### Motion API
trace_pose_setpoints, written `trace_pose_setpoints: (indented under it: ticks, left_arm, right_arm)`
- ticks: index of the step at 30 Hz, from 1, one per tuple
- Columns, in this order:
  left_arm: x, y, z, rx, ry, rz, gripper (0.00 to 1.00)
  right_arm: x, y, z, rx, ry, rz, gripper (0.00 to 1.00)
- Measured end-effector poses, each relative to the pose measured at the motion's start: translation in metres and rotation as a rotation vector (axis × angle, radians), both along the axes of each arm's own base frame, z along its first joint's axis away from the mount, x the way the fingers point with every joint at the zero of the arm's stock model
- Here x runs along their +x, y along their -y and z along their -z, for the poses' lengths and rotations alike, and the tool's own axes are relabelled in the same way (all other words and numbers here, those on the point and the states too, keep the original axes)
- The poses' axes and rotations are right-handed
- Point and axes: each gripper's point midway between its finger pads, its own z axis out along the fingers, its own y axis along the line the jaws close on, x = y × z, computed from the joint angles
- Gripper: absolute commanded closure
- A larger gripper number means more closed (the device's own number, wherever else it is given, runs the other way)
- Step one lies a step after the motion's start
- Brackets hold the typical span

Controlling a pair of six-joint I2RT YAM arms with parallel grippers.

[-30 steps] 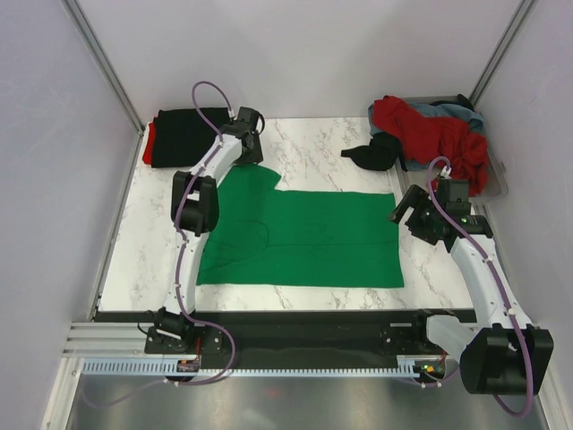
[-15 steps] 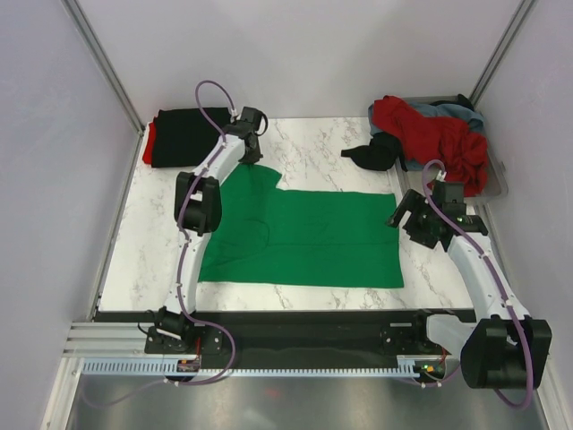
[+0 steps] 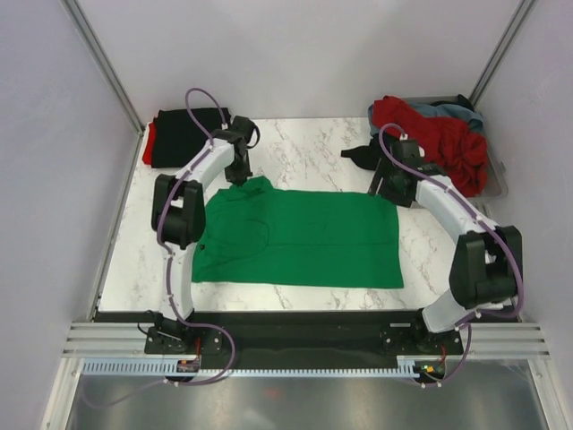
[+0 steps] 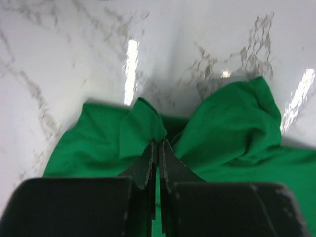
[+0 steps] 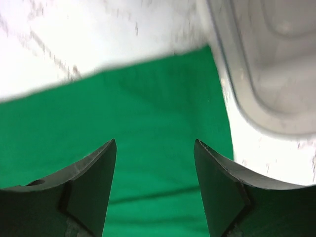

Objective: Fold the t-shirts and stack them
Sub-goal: Fold the tshirt

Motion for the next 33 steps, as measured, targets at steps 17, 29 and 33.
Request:
trace_pose_setpoints:
  ticks: [17, 29, 33]
  left_arm:
    - [-0.034, -0.008, -0.021, -0.037, -0.018, 0.007, 0.98]
    - [-0.041, -0.010, -0.004, -0.047, -0.043, 0.008, 0.98]
    - [-0.047, -0.015, 0.004, -0.041, -0.065, 0.005, 0.98]
  right_arm:
    - [0.082, 0.012, 0.090, -0.199, -0.152, 0.043, 0.38]
    - [0.088, 0.012, 0.091, -0.194, -0.133, 0.052, 0.58]
    - [0.091, 0.011, 0.091, -0.186, -0.122, 0.058, 0.73]
